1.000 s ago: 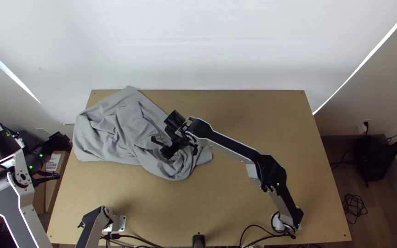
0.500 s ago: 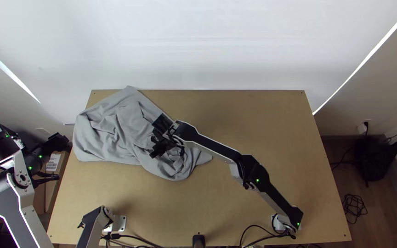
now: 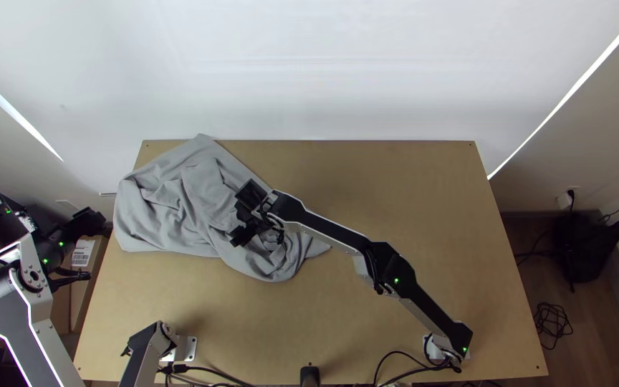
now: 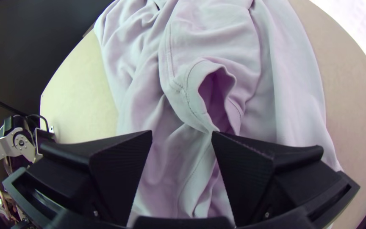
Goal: Fold the t-shirt
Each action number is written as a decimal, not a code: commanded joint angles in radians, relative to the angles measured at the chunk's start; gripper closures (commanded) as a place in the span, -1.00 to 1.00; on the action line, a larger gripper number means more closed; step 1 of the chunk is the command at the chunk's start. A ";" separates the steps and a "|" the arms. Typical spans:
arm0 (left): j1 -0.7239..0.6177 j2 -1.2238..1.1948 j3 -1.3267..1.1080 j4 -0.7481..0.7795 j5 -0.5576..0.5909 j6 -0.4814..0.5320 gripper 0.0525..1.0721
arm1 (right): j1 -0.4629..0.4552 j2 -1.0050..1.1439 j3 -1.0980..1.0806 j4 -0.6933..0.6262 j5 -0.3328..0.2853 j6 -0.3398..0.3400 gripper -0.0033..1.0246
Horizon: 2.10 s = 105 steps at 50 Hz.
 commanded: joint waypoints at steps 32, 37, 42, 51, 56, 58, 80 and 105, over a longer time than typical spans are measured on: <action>0.021 0.045 -0.012 0.047 0.008 0.034 -0.91 | -0.013 0.050 0.011 0.005 -0.028 -0.024 0.95; 0.024 0.054 -0.014 0.057 0.008 0.032 -0.91 | -0.019 0.048 -0.003 -0.010 -0.026 -0.034 0.95; 0.025 0.057 -0.012 0.064 0.008 0.032 -0.91 | -0.045 0.005 -0.037 -0.029 -0.026 -0.024 0.95; 0.025 0.062 -0.015 0.069 0.010 0.027 -0.91 | -0.097 -0.177 -0.206 -0.016 -0.011 -0.023 0.95; 0.024 0.064 -0.023 0.080 0.012 0.023 -0.91 | -0.125 -0.291 -0.322 0.011 -0.006 -0.021 0.95; 0.022 0.065 -0.023 0.086 0.012 0.021 -0.91 | -0.132 -0.337 -0.374 0.033 -0.002 -0.023 0.95; -0.001 0.073 -0.018 0.119 0.012 0.006 -0.91 | -0.241 -0.544 -0.697 0.096 0.043 -0.021 0.57; -0.024 0.083 -0.011 0.106 0.012 0.027 -0.91 | -0.166 -0.165 0.103 -0.162 0.084 -0.100 0.05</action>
